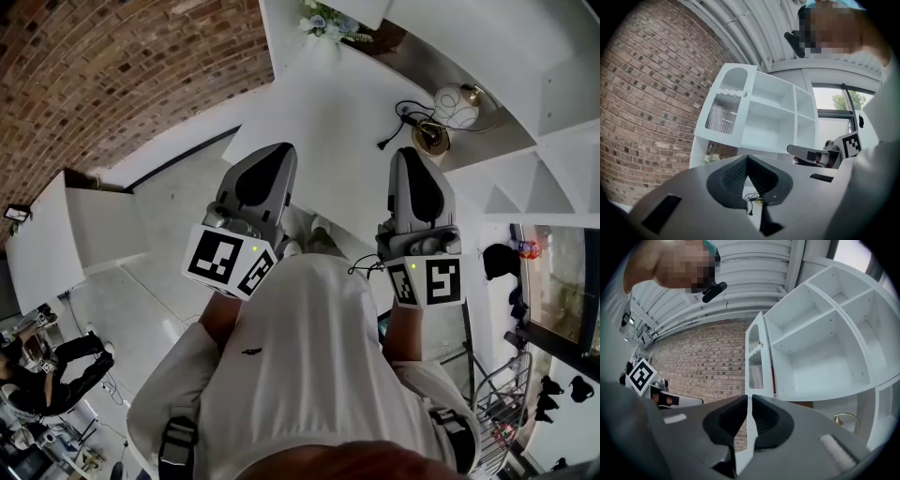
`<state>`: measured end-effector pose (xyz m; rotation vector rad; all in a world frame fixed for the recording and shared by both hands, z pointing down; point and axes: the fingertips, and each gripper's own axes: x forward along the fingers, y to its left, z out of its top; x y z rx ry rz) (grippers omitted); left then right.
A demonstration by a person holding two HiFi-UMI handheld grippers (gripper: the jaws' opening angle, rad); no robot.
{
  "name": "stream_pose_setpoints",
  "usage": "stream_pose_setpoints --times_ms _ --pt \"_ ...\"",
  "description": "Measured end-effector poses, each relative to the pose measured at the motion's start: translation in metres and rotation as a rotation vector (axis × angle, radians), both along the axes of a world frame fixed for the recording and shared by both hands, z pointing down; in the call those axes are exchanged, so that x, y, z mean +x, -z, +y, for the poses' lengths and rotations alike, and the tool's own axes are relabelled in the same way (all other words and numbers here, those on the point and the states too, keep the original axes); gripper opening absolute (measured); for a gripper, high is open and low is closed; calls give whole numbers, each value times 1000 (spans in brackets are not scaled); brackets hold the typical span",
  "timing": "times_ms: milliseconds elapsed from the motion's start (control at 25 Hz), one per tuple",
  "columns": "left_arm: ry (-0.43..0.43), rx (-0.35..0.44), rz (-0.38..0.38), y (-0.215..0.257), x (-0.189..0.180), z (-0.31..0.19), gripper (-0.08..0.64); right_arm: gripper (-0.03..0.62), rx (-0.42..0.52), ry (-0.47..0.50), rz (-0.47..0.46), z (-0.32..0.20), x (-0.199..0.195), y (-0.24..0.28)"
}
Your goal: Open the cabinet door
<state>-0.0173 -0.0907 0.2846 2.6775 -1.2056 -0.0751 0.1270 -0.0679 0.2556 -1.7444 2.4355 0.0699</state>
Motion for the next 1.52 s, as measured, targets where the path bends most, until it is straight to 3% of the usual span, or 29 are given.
stream_pose_setpoints --times_ms 840,1520 --pt "10 21 -11 10 9 -45 9 103 35 33 9 -51 5 11" --pt "2 43 -23 20 22 -86 9 112 86 49 6 -93 10 27"
